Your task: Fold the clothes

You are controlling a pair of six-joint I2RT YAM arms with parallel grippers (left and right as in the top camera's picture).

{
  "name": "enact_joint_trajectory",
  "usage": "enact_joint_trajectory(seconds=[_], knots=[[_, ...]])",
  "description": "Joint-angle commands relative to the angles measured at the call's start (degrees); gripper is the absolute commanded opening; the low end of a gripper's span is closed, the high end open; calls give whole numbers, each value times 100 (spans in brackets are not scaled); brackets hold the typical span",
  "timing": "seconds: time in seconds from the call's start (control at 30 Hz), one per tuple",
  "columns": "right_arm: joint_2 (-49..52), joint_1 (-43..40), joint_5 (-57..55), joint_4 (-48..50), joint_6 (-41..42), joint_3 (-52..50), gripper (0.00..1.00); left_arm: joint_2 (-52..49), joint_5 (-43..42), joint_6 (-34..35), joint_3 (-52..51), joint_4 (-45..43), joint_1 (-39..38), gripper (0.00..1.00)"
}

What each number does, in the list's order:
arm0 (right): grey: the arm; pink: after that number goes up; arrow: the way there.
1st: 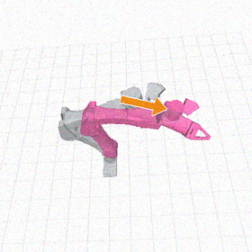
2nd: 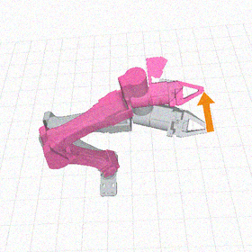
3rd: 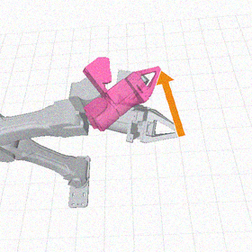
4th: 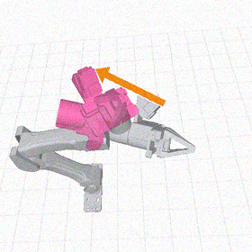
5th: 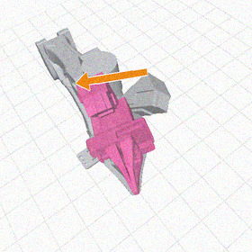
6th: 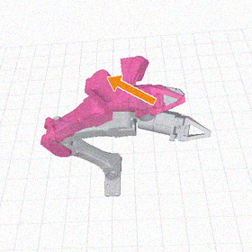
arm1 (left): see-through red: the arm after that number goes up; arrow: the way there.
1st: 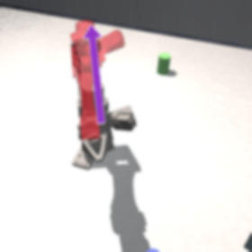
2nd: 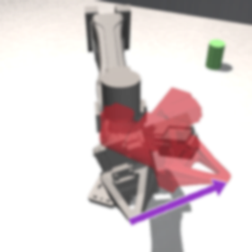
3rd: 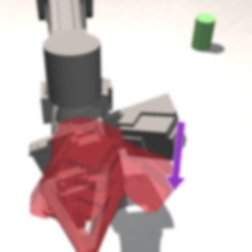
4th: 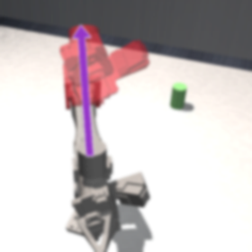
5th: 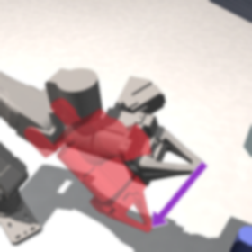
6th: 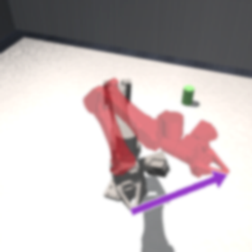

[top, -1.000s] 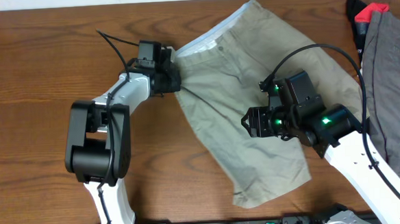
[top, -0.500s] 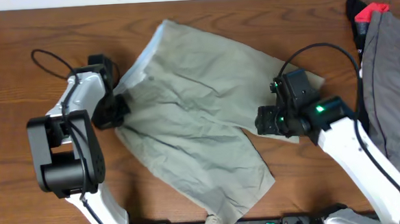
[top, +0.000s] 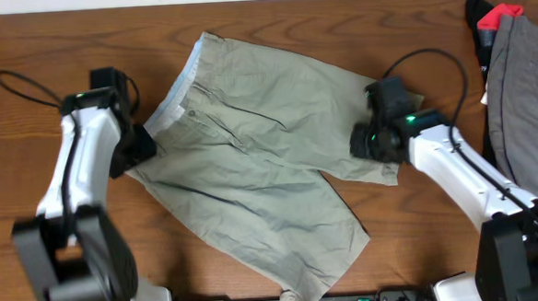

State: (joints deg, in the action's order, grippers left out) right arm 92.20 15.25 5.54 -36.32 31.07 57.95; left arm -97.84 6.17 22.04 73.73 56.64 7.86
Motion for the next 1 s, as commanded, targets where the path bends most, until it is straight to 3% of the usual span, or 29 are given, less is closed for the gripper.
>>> enact_joint_trajectory(seconds=[0.0,0.13,0.17,0.33,0.63,0.77,0.9,0.97], knots=[[122,-295,87,490,107,11,13,697,-433,-433,-22,-363,-35,35],[595,-463,448,1091,205,13,10,931,-1923,-1637,-22,-1241,-295,6],[734,-485,492,1154,282,11,9,892,-1989,-1740,-22,-1364,-387,6],[1467,-584,684,1631,404,11,4,452,-1989,-2168,-46,-1325,-796,6],[2253,-1180,136,2481,385,48,8,-348,-1987,-2181,-92,-1084,-933,6],[2710,-1628,459,2809,385,417,6,-369,-1987,-2184,-92,-1043,-933,6],[3023,-1808,813,2800,170,1176,7,-363,-1991,-2181,-92,-1045,-935,14],[3051,-1825,1117,2806,-116,1596,13,-363,-1991,-2181,-92,-1064,-933,24]])
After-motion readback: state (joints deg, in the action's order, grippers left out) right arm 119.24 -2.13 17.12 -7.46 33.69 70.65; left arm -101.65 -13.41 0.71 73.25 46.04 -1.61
